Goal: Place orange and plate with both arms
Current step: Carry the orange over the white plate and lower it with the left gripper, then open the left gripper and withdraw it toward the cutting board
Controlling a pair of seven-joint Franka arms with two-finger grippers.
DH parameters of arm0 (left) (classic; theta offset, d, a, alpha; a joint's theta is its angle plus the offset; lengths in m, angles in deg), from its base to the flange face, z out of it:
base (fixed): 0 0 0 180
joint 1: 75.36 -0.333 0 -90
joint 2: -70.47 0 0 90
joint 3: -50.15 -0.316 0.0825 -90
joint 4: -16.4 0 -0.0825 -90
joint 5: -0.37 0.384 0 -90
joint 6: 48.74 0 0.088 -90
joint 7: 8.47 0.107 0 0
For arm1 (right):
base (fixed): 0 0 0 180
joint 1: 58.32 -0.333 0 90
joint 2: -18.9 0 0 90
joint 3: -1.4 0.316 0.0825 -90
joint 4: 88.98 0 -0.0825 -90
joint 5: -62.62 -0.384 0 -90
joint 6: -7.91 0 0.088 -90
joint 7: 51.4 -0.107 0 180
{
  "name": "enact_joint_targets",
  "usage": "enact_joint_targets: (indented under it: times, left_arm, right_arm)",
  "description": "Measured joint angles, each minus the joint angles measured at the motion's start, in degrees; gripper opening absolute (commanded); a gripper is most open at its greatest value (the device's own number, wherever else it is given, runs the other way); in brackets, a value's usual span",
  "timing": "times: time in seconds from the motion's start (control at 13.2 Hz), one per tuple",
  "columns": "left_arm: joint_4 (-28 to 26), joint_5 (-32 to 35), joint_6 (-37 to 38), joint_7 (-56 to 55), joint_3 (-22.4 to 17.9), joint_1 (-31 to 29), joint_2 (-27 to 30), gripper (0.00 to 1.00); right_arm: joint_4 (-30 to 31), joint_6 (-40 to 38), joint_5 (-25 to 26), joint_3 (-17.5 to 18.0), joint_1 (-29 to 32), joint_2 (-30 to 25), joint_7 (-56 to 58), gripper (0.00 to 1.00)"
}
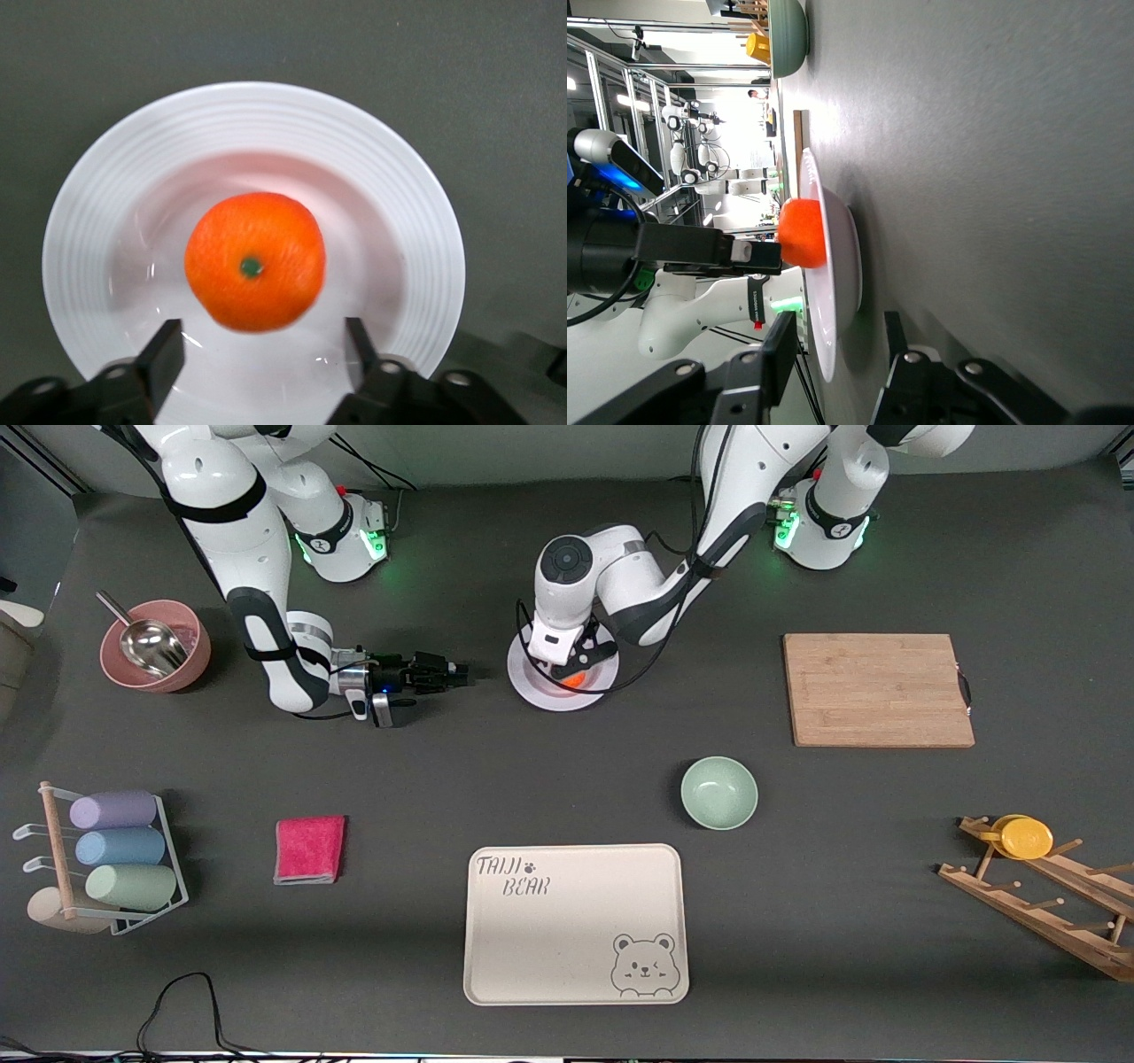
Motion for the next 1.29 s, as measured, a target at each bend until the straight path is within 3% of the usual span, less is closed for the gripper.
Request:
enact_joint_targets:
  times: [0.38, 0.61, 1.06, 1.29]
  left_arm:
    - [0.2, 0.1, 0.2, -0.1, -0.5, 0.0, 0.1, 1.0]
    - [1.9, 0.2, 4.7, 0.9, -1.0, -2.3, 1.6, 1.0]
    - [9.1, 0.2, 25.8, 18.9, -1.0, -16.0, 9.4, 1.0]
    - [10.9, -0.1, 30.7, 31.4, -1.1, -24.0, 13.7, 1.0]
  right_arm:
    - [-0.1, 0.7, -1.3, 0.7, 0.0, 0.0, 0.0, 0.46]
    - [-0.2, 1.3, -3.5, 2.4, 0.0, 0.1, 0.0, 0.46]
    - [-0.7, 3.1, -6.9, 5.3, 0.0, 0.1, 0.0, 0.46]
    - [-1.3, 4.5, -9.1, 8.0, 0.0, 0.2, 0.0, 0.46]
